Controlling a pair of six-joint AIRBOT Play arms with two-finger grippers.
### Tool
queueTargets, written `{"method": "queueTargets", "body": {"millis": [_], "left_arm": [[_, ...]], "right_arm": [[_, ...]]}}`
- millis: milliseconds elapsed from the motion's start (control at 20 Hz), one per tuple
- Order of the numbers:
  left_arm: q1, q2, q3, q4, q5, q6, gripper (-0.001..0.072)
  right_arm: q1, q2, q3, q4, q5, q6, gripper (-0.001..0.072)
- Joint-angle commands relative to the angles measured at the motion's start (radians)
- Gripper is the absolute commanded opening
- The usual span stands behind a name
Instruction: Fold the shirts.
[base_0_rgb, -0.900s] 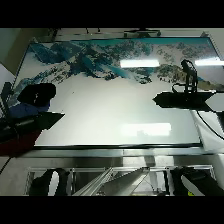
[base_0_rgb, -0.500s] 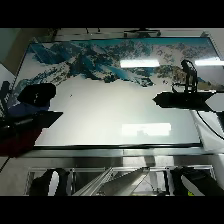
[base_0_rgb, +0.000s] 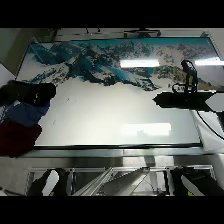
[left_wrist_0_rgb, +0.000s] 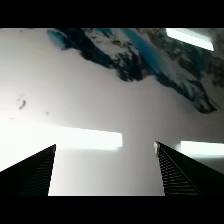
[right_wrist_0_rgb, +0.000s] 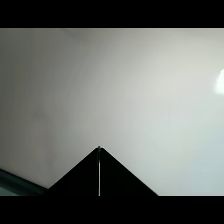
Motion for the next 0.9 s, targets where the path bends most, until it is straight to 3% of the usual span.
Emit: {"method": "queueTargets", "body": {"millis": [0,200,450,700,750,800,850], "left_arm": [[0.051,-0.262,0.197,0.178,0.057,0.006,0.072],[0.05,-0.542,0.348,0.375,0.108,0.006,0.072],[0.034,-0.842,0.46,0.381,0.167,0.006,0.072],[0.0,-1.015,0.521,0.396,0.14,0.005,0.0719],[-0.008,-1.041,0.546,0.395,0.115,-0.003,0.0652],[-0.015,-1.058,0.572,0.394,0.085,-0.014,0.0467],[-0.021,-1.064,0.594,0.394,0.062,-0.028,0.0199]], "right_arm": [[0.001,0.0,0.0,0.0,0.0,0.0,0.0021],[0.001,0.0,0.0,0.0,0.0,0.0,0.002],[0.001,0.0,0.0,0.001,0.0,0.0,0.002],[0.001,0.0,0.0,0.0,0.0,0.0,0.0021],[0.001,0.0,0.0,0.0,0.0,0.0,0.002],[0.001,0.0,0.0,0.001,-0.001,0.0,0.0021],[0.001,0.0,0.0,0.001,0.0,0.0,0.0021]]}}
